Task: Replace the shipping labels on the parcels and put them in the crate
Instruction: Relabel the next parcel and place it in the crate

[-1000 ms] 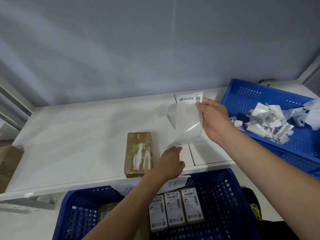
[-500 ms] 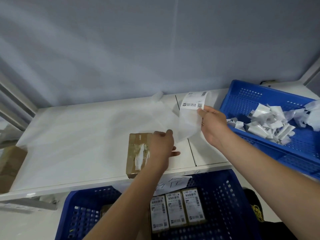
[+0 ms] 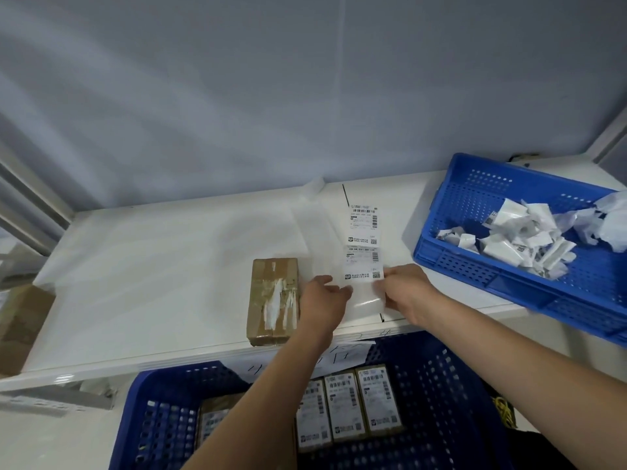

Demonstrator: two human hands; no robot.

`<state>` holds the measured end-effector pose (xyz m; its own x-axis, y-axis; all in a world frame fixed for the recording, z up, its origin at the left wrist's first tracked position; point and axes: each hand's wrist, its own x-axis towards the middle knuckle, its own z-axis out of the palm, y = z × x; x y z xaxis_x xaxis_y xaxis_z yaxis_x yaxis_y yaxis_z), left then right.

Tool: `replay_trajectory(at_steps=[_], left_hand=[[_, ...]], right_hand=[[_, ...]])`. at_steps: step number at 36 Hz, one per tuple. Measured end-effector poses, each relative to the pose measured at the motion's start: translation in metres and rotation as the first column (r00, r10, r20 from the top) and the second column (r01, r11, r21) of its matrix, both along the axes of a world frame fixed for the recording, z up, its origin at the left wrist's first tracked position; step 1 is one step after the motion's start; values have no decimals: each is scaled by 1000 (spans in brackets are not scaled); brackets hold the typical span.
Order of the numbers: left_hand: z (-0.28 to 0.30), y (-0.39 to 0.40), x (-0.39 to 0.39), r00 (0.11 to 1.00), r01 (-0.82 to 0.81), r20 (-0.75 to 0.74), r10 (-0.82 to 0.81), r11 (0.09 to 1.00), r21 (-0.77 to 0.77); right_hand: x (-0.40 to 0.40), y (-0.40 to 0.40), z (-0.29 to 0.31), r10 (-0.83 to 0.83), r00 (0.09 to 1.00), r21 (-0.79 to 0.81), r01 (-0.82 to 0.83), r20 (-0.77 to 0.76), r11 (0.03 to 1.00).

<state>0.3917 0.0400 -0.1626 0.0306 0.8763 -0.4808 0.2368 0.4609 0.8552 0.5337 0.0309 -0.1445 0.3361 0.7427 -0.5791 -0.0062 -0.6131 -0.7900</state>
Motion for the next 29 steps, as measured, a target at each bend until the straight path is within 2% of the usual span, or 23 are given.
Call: replay_trajectory(at_steps=[3,7,9,12,14,16,21,29], left_hand=[[-10,1,4,996,-58,70,64,994,-88],[-18,0,5,980,-115,145,134,985,-130],[-20,0,6,973,-128,176,151,983,-135],[-21,0,7,966,-132,203,159,982,-137],[-22,2,7,963,-137,213,163,982,-133],[-22,2,7,962,-129,226,152,985,-113],[-23,2,6,964,-79,252,90,995,-55],[-29,8,2,988,-3,154,-10,997,81]], right_hand=[[0,-3,-3,102,983,5,-104,152,995],[4,-1,-3,242,899,-38,-245,365,969],[3,0,-2,315,806,-93,-311,502,946],[0,0,1,325,600,-76,-402,731,913],[-2,0,3,327,511,-39,-495,795,868],[-3,1,5,387,452,-67,-577,804,814],[-5,0,5,432,416,-105,-612,800,784],[-1,7,8,432,480,-72,-600,764,796]])
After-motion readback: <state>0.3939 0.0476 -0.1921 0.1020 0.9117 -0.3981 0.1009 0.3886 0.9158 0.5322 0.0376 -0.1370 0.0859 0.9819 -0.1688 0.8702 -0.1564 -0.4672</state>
